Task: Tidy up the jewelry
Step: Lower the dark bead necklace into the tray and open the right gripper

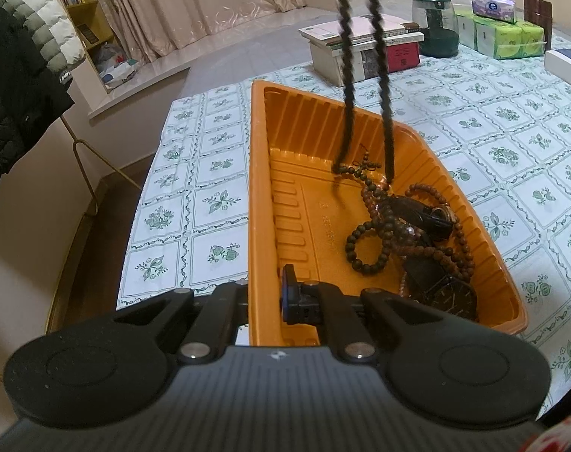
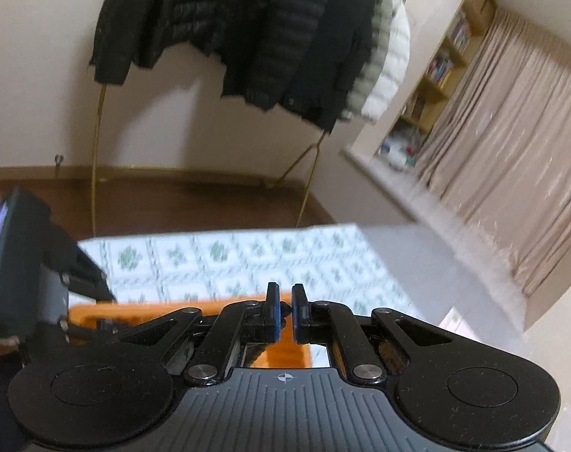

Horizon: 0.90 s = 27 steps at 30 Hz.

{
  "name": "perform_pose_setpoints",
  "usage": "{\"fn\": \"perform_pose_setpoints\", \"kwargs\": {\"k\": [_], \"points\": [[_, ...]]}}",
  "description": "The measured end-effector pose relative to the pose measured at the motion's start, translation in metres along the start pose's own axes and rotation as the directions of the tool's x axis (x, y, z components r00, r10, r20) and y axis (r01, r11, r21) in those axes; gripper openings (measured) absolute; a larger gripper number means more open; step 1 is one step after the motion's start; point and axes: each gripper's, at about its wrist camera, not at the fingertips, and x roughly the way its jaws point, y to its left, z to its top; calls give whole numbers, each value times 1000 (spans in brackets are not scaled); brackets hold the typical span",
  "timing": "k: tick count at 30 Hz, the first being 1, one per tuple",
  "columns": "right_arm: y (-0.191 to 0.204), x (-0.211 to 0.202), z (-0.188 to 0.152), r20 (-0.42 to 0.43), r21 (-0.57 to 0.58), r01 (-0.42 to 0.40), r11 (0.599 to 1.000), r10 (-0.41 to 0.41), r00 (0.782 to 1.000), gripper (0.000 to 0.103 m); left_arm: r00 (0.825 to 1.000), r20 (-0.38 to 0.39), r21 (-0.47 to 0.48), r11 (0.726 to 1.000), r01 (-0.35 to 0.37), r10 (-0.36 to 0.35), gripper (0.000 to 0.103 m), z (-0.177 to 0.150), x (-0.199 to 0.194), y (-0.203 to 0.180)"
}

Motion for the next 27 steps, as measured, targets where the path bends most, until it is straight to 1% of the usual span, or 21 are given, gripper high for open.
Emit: {"fn": "perform_pose_setpoints", "kwargs": {"k": [8, 14, 20, 27], "points": [[-4, 19, -27, -85, 50, -23, 998, 27, 996, 6, 1000, -1, -2, 1000, 0, 0, 4, 0, 0, 0], [3, 25, -38, -110, 35, -61, 998, 64, 992, 6, 1000, -1, -2, 1000, 0, 0, 4, 0, 0, 0], [13, 32, -43, -131, 2, -130, 992, 129, 983, 6, 1000, -1, -5, 1000, 2, -2, 5, -1, -1, 0], [17, 46, -53, -189, 5, -146, 989, 145, 971, 6, 1000, -1, -9, 1000, 5, -5, 5, -2, -1, 1]]}}
